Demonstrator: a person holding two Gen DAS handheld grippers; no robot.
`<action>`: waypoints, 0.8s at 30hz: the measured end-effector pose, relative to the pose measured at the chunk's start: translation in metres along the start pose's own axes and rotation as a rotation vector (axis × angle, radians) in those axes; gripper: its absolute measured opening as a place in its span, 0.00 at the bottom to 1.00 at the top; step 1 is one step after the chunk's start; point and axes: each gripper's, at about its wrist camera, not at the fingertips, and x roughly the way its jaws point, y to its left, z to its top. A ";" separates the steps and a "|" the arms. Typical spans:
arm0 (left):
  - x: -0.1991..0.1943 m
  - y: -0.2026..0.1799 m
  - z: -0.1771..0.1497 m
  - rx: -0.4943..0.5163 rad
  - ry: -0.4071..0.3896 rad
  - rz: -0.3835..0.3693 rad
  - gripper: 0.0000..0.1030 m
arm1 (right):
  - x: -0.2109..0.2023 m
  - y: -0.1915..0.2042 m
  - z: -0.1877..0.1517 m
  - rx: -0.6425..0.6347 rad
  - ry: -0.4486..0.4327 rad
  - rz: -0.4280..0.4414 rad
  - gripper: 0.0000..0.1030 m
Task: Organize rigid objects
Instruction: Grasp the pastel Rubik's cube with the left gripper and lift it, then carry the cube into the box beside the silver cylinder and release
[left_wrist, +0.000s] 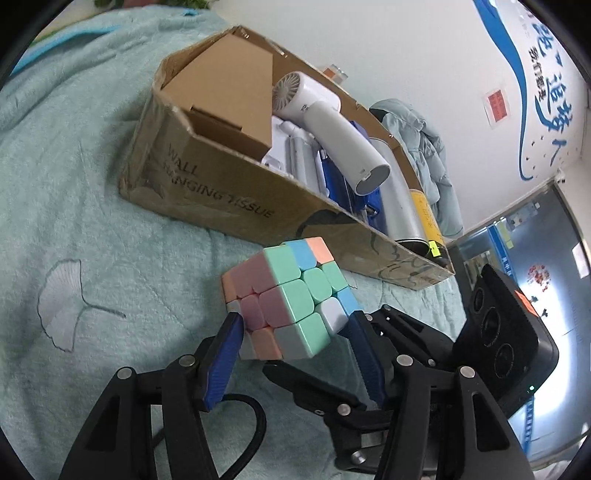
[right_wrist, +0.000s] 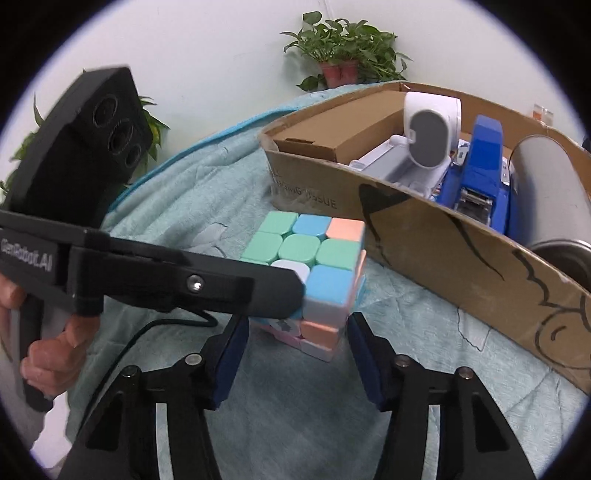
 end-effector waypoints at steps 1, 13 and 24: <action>-0.001 -0.002 0.000 0.014 -0.008 0.009 0.54 | 0.001 0.001 0.000 -0.003 -0.002 -0.011 0.53; -0.015 -0.035 0.000 0.151 -0.073 0.108 0.53 | -0.025 0.019 0.011 -0.038 -0.085 -0.066 0.53; -0.027 -0.050 -0.007 0.175 -0.056 0.070 0.51 | -0.043 0.001 0.003 0.094 -0.066 -0.023 0.52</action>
